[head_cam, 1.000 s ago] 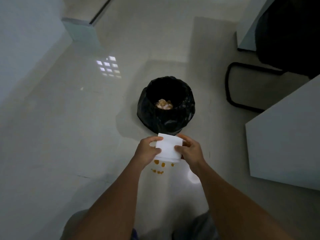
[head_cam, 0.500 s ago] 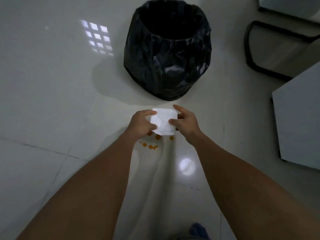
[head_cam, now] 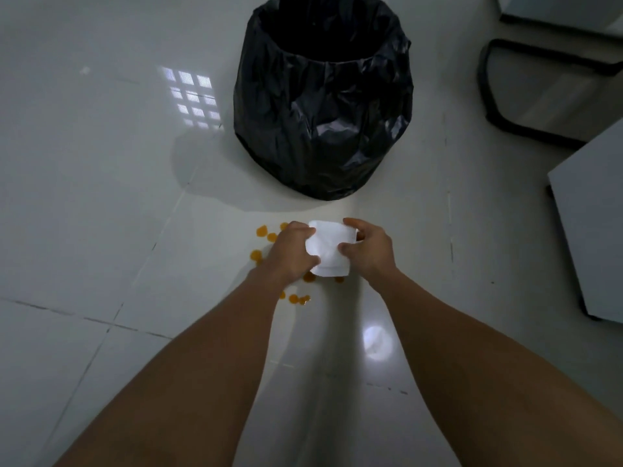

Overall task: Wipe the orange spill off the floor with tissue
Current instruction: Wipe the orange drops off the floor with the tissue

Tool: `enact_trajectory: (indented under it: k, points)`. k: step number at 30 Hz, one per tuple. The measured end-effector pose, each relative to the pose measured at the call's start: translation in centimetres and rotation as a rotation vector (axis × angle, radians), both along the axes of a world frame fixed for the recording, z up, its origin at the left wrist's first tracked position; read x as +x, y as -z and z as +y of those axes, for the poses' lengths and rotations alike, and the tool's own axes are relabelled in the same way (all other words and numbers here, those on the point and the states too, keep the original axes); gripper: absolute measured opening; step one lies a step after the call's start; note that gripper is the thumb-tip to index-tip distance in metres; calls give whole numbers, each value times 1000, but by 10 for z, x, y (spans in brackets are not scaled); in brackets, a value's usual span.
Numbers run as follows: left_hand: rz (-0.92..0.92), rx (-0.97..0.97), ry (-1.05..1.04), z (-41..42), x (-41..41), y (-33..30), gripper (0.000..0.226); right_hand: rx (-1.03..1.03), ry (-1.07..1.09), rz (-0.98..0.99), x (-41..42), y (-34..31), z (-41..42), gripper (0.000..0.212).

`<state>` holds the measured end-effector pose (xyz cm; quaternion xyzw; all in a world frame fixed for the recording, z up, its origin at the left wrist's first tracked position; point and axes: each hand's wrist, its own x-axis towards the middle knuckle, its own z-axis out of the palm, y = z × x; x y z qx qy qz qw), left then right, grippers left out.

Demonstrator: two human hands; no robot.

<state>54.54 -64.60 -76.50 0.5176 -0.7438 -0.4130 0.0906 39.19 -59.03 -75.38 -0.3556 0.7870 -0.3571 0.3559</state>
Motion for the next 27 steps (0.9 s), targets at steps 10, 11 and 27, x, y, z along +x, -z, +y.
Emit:
enact_trajectory:
  k: [10, 11, 27]
  points:
    - [-111, -341, 24, -7, 65, 25, 55, 12, -320, 591, 14, 31, 8, 62]
    - [-111, -370, -8, -9, 78, 28, 62, -11, -404, 675, 15, 32, 9, 59]
    - [-468, -488, 150, -4, 163, 67, 133, 133, -588, 585, 48, 59, 43, 81]
